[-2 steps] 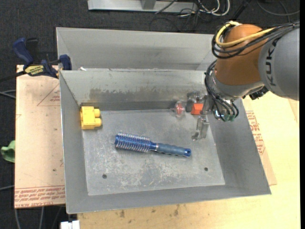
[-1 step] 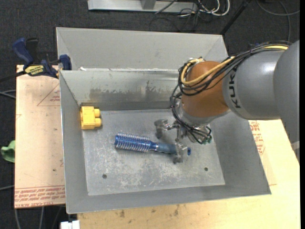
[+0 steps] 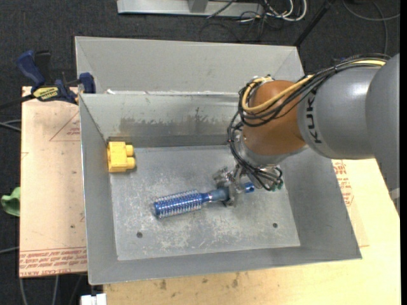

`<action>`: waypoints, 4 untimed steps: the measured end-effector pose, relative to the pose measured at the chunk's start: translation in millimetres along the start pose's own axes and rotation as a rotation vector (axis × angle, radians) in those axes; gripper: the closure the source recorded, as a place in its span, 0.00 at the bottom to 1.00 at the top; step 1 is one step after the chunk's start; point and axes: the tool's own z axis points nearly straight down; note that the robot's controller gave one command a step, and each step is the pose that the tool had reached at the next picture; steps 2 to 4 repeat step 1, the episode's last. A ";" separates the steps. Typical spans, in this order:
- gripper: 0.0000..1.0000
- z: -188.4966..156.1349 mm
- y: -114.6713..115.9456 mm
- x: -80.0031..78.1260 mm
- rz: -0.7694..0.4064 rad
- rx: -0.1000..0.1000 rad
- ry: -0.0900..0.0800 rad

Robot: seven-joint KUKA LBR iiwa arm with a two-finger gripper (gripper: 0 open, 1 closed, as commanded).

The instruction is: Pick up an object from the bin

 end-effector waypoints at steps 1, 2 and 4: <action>1.00 -180.1 16.3 13.0 0.003 0.003 -0.007; 1.00 -180.1 16.3 13.0 0.003 0.003 -0.007; 1.00 -180.1 16.3 13.0 0.003 0.003 -0.007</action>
Offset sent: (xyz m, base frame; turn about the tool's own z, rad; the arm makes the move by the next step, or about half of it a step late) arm -0.0204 0.0084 0.1759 0.0041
